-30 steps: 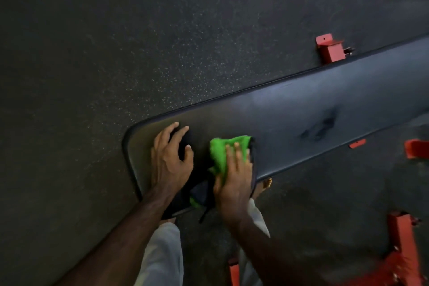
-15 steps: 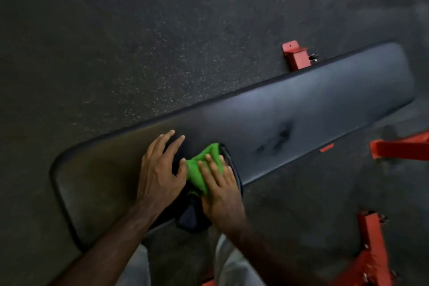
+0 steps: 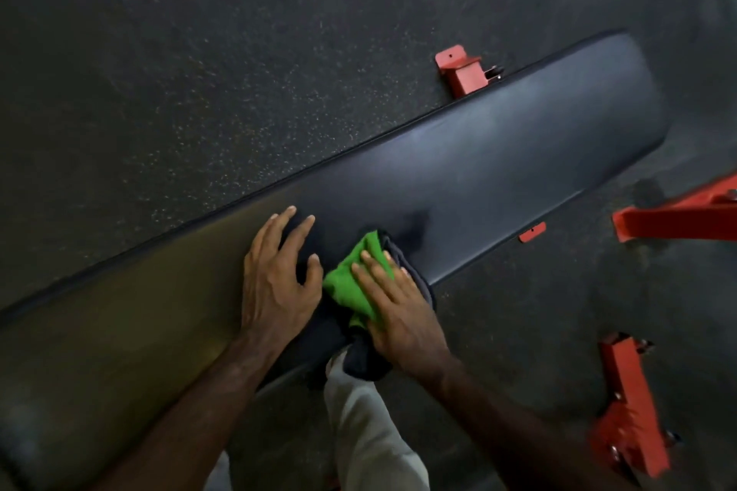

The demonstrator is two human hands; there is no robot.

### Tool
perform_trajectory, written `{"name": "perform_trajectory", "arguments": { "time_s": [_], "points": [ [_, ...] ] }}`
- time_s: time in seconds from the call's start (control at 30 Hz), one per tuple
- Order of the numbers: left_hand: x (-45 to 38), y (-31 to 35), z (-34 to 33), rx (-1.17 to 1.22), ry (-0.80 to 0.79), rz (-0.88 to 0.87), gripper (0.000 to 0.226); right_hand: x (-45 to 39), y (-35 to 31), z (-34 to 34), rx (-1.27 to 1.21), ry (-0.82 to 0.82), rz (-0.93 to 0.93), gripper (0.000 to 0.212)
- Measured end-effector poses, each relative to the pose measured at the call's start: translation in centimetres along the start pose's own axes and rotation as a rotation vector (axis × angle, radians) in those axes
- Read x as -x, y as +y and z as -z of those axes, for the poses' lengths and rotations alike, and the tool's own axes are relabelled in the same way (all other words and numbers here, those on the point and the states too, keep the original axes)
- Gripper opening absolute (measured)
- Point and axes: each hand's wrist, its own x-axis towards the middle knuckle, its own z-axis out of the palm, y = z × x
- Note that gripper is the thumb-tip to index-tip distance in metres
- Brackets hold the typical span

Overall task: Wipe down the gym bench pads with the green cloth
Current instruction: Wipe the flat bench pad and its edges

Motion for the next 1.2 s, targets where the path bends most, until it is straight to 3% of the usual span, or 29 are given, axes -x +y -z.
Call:
{"name": "perform_trajectory", "arguments": {
  "time_s": [0.03,0.13,0.2,0.27,0.47,0.63,0.7,0.77,0.87,0.93,1.07,1.2],
  "points": [
    [-0.4,0.5,-0.1,-0.012,-0.002,-0.002,0.056,0.4,1.8,0.4,0.005,0.040,-0.025,0.077],
    [-1.3,1.2,-0.8,-0.032,-0.023,-0.022,0.058,-1.9,4.1,2.4,-0.185,0.331,-0.449,0.079],
    [-1.7,1.6,-1.4,-0.034,-0.014,-0.004,0.057,-4.6,2.7,3.0,-0.246,0.412,-0.617,0.081],
    [-1.8,2.0,-1.9,-0.033,0.045,0.023,0.054,-6.0,0.6,2.5,-0.261,0.379,-0.579,0.086],
    [-1.7,1.9,-1.4,0.089,0.115,0.087,0.047,-2.8,-5.2,-1.6,-0.269,0.082,-0.194,0.085],
    [0.5,0.8,1.9,0.187,0.090,0.116,0.036,-0.1,-11.4,-3.3,-0.554,-0.036,-0.092,0.077],
    [1.4,-0.4,3.7,0.237,0.090,0.155,0.031,0.3,-14.1,-3.0,-0.705,-0.019,-0.110,0.072],
    [1.9,-1.1,4.7,0.339,0.049,0.300,0.025,0.1,-15.3,-2.5,-0.832,-0.002,-0.245,0.070],
    [3.1,-2.7,7.6,0.763,0.066,0.623,0.016,-1.2,-18.2,-1.4,-1.023,0.073,-0.407,0.062],
    [4.0,-3.0,9.8,0.975,0.073,0.763,0.025,-2.8,-19.5,-0.5,-1.172,0.165,-0.482,0.051],
    [8.2,-3.7,13.8,1.092,-0.052,0.781,0.034,-4.4,-23.8,2.3,-1.428,0.186,-0.478,0.045],
    [11.9,-2.4,19.0,1.048,-0.067,0.704,0.034,-2.9,-28.7,6.6,-1.420,0.190,-0.367,0.046]
  ]
}}
